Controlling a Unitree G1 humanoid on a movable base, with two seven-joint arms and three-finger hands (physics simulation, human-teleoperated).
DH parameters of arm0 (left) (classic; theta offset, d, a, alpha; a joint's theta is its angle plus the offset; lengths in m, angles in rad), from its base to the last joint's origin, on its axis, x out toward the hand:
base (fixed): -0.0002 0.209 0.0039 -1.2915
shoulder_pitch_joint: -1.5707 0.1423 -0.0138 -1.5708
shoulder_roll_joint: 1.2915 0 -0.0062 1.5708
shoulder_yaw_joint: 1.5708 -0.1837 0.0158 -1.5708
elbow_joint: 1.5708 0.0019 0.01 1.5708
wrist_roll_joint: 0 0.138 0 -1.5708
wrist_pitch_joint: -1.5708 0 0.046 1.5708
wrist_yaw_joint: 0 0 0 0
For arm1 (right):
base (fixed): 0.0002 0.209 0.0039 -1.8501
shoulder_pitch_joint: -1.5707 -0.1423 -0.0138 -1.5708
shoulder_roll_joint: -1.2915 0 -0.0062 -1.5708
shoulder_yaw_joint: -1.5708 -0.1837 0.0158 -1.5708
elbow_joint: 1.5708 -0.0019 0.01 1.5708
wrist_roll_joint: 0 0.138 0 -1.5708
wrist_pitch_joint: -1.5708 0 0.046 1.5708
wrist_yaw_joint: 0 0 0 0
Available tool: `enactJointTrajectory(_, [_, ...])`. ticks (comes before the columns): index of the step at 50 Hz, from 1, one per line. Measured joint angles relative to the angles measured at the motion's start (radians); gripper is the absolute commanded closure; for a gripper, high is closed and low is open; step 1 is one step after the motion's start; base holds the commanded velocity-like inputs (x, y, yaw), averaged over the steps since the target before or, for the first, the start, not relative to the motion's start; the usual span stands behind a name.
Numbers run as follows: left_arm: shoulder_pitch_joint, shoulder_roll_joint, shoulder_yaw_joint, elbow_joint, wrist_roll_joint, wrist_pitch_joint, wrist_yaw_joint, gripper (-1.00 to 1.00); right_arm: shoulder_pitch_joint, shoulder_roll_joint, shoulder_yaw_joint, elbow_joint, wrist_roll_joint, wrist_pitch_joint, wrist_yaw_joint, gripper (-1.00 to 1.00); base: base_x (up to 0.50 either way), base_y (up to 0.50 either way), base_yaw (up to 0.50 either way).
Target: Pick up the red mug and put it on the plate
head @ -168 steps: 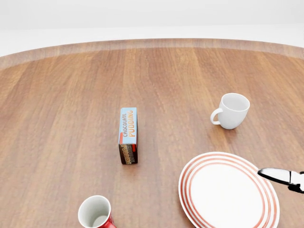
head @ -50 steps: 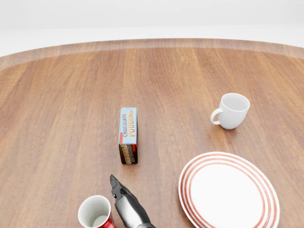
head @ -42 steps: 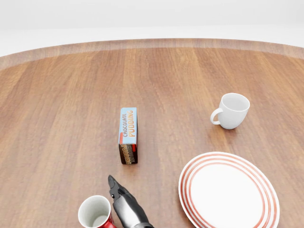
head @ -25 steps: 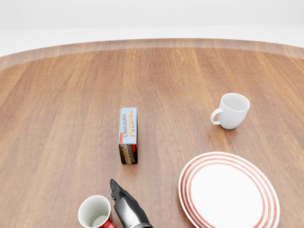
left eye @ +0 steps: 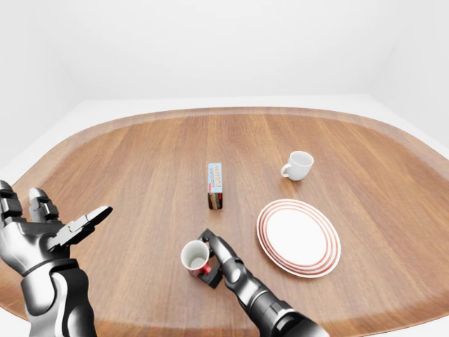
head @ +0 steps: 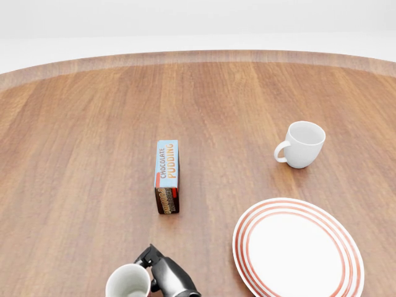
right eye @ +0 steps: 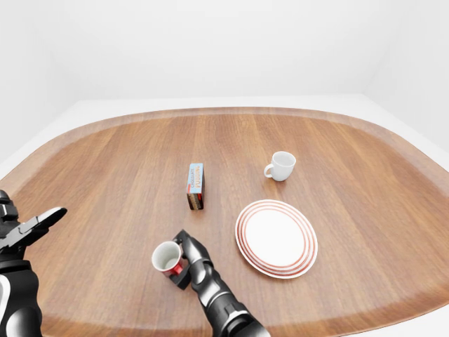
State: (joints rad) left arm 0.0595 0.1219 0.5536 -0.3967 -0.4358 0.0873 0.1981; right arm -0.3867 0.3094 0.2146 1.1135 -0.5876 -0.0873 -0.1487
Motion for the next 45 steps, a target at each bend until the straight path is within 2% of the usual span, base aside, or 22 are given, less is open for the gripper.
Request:
enactJointTrajectory(7, [0.000,0.001,0.001,0.000,0.000,0.000,0.000,-1.00,-0.001,-0.015,-0.015,-0.056,0.040,0.000,0.034,1.00,0.00,0.00,0.00])
enactJointTrajectory(13, [0.000,0.001,0.002,0.000,-0.001,0.000,0.000,-1.00,0.009,-0.055,-0.027,-0.253,0.100,0.006,0.103,1.00,0.00,0.00,0.00])
enactJointTrajectory(19, [0.000,0.001,0.003,-0.002,0.000,0.000,0.000,-1.00,-0.037,-0.147,-0.084,-0.445,0.169,0.070,0.172,1.00,0.00,0.00,0.00])
enactJointTrajectory(22, [-0.001,0.001,0.002,-0.004,0.001,0.000,0.001,-1.00,-0.059,-0.213,-0.128,-0.517,0.204,0.102,0.201,1.00,0.00,0.00,0.00])
enactJointTrajectory(25, [-0.001,0.002,0.002,-0.005,0.002,0.000,0.001,-1.00,-0.076,-0.289,-0.180,-0.556,0.242,0.120,0.224,1.00,0.00,0.00,0.00])
enactJointTrajectory(28, [-0.002,0.002,0.002,-0.005,0.003,0.000,0.001,-1.00,-0.085,-0.368,-0.233,-0.554,0.283,0.113,0.242,1.00,0.00,0.00,0.00])
enactJointTrajectory(31, [-0.003,0.003,0.002,-0.007,0.003,0.000,0.002,-1.00,-0.086,-0.438,-0.279,-0.521,0.321,0.088,0.255,1.00,0.00,0.00,0.00])
enactJointTrajectory(36, [-0.004,0.003,0.001,-0.011,0.006,0.000,0.003,-1.00,-0.097,-0.527,-0.331,-0.381,0.386,0.000,0.263,1.00,0.00,0.00,0.00])
enactJointTrajectory(45, [-0.003,0.000,-0.005,-0.018,0.015,0.000,0.001,-1.00,-0.141,-0.620,-0.380,-0.101,0.517,0.000,0.280,1.00,0.00,0.00,0.00])
